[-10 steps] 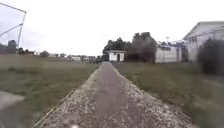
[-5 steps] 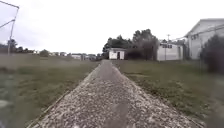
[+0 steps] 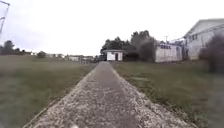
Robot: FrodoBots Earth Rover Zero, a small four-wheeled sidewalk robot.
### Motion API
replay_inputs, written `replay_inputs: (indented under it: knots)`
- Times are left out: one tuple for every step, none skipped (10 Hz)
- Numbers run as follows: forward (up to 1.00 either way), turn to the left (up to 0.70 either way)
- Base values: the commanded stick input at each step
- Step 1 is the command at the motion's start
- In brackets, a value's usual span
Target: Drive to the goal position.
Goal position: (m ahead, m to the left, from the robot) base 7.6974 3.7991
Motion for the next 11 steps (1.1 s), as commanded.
replay_inputs:
  knots:
    - [1.0, 0.0]
    - [1.0, 0.0]
    - [1.0, 0.0]
    - [1.0, 0.0]
    - [1.0, 0.0]
    - [1.0, 0.0]
    - [1.0, 0.0]
    - [1.0, 0.0]
    - [1.0, 0.0]
    - [1.0, 0.0]
    - [1.0, 0.0]
